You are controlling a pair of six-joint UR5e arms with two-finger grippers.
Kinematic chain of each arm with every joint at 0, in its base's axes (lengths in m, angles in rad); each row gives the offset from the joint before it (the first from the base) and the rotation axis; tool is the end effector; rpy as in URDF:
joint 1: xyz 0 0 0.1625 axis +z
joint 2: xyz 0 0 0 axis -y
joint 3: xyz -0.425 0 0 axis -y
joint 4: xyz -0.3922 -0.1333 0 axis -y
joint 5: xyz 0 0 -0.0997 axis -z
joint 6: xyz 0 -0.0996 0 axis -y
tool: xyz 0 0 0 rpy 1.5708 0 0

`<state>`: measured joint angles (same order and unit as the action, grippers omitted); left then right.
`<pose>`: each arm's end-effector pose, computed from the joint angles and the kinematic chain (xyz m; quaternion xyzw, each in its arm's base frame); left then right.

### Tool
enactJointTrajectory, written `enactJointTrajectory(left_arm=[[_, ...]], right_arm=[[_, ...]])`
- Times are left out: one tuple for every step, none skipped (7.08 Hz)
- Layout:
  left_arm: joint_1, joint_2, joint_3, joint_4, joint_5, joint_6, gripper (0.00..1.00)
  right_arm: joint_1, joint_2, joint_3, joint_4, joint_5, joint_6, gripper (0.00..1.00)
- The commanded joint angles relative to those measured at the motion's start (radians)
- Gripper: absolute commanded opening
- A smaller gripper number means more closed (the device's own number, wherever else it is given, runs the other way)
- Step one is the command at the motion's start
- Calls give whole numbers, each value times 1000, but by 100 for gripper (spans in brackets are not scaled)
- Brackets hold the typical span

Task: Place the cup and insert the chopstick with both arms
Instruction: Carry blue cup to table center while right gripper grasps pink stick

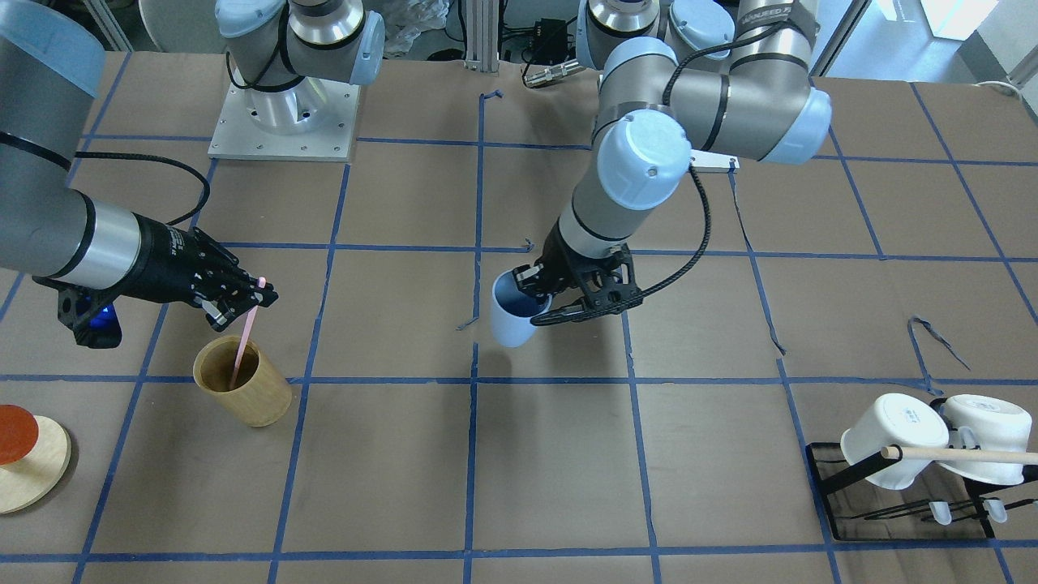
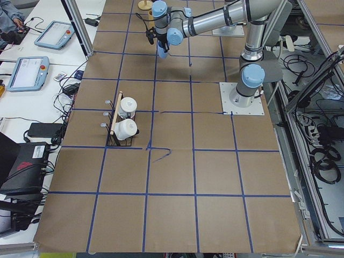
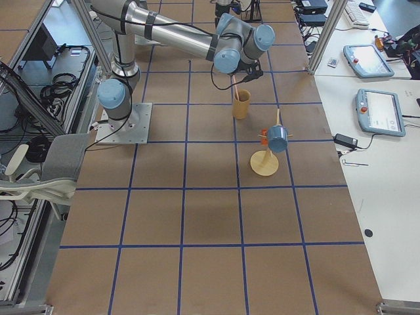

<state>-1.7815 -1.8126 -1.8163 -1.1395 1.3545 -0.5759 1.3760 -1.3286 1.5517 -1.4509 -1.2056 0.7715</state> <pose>-0.2647 -0.4981 0.2888 0.1834 -0.9767 -0.0671 0.0890 0.0598 -0.5694 0.3672 0.4776 0.8436 0.2118 0.1238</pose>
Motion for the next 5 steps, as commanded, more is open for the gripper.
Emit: enactJointTrajectory(left_arm=[[-91, -95, 40, 55, -34, -133, 0], [-122, -112, 40, 55, -19, -133, 0], [-125, -113, 40, 54, 6, -122, 0], [-125, -108, 43, 55, 82, -116, 0], [-125, -113, 41, 54, 90, -114, 0]], right_arm=[[-2, -44, -13, 73, 11, 5, 0], [2, -62, -28, 111, 14, 3, 0], [3, -81, -54, 151, 17, 3, 0], [6, -89, -94, 197, 55, 5, 0], [14, -90, -131, 236, 58, 3, 0]])
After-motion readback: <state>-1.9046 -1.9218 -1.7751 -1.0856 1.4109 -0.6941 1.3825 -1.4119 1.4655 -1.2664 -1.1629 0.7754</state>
